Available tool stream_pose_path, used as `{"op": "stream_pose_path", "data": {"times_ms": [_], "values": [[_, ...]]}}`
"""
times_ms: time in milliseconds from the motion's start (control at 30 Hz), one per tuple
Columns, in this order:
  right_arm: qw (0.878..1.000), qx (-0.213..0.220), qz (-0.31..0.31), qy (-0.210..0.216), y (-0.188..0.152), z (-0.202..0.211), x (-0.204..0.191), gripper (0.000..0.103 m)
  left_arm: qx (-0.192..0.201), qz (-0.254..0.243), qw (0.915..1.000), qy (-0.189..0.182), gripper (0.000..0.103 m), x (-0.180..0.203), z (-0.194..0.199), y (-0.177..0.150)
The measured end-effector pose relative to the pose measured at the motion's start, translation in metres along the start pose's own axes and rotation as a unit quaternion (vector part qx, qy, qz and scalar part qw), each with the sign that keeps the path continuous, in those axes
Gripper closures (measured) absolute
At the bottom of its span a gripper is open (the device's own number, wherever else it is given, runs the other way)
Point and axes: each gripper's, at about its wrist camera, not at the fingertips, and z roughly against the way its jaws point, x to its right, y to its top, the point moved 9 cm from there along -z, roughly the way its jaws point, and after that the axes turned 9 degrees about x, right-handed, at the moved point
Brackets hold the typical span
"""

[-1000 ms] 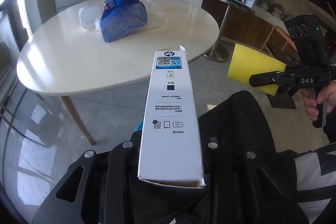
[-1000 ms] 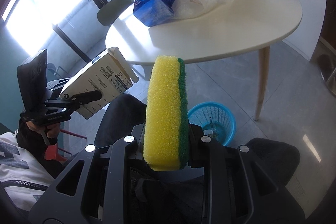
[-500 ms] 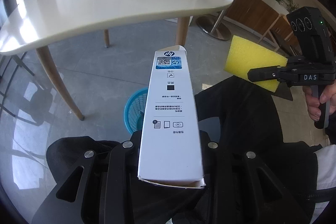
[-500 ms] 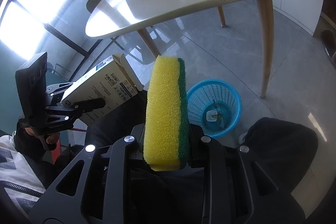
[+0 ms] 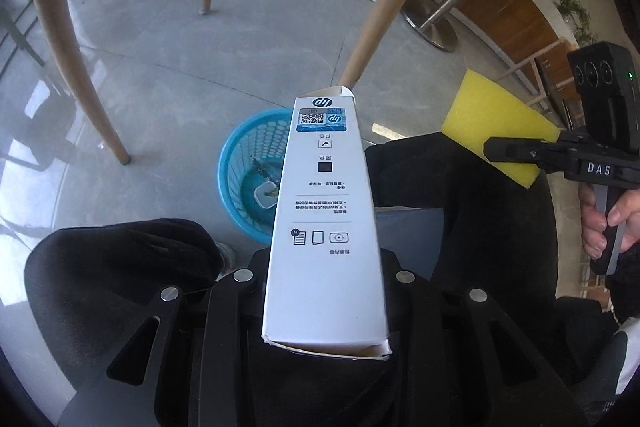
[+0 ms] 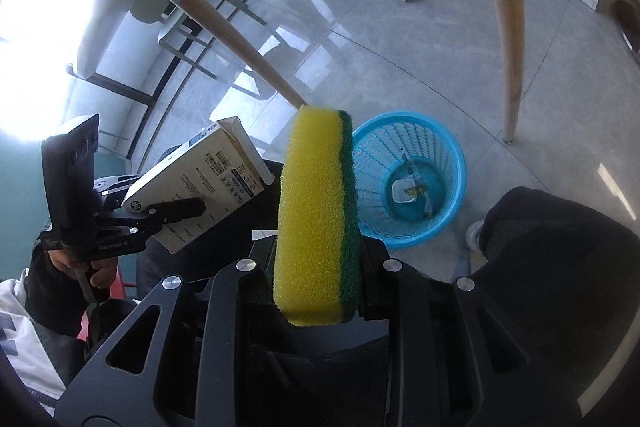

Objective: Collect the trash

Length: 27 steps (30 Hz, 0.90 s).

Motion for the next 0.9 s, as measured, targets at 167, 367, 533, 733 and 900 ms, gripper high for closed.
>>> {"op": "stream_pose_path", "data": {"times_ms": [167,367,533,733,900], "values": [[1.0,-0.019,-0.024,-0.003,0.002,-0.03,0.017,0.079,-0.025,0.029,0.9992,-0.003,0.073,-0.007,-0.024,-0.001],[0.998,-0.039,-0.045,-0.007,0.006,-0.067,0.027,0.079,-0.06,0.064,0.9961,0.01,0.073,-0.015,-0.053,0.0],[0.996,-0.057,-0.063,-0.019,0.01,-0.098,0.041,0.079,-0.084,0.082,0.993,0.015,0.073,-0.021,-0.086,0.006],[0.992,-0.08,-0.087,-0.042,0.015,-0.132,0.06,0.079,-0.122,0.101,0.9872,0.024,0.073,-0.031,-0.129,0.008],[0.989,-0.096,-0.094,-0.064,0.013,-0.152,0.073,0.079,-0.14,0.104,0.9841,0.034,0.073,-0.035,-0.15,0.007]]}}
